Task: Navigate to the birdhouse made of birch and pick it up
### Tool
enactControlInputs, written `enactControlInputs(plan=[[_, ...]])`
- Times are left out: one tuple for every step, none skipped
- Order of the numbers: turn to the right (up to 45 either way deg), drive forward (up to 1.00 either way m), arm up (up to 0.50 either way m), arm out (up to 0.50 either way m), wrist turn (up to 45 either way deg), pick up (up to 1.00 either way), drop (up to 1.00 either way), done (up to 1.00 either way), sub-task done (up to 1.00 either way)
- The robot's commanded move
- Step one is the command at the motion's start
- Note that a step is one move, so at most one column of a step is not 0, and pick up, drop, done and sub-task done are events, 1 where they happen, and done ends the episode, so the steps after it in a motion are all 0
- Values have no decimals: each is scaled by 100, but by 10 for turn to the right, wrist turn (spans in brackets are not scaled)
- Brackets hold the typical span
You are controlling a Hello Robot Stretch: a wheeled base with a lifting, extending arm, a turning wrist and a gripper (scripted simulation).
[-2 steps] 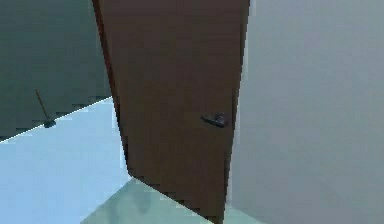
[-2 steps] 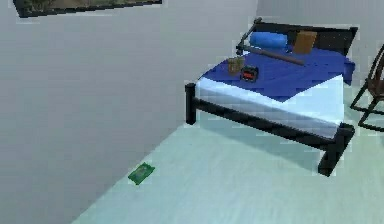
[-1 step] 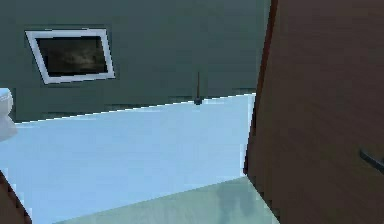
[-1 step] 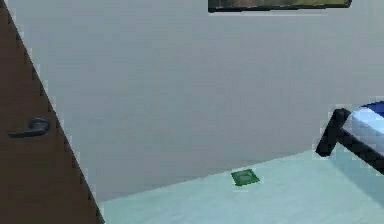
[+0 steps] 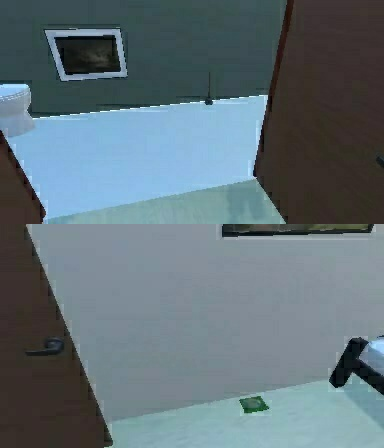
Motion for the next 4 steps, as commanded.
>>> enactControlInputs(plan=[[0,100,0,0,0,0,0,0,0],[0,55,0,0,0,0,0,0,0],[450,0,0,0,0,0,0,0,0],[90,0,0,0,0,0,0,0,0]])
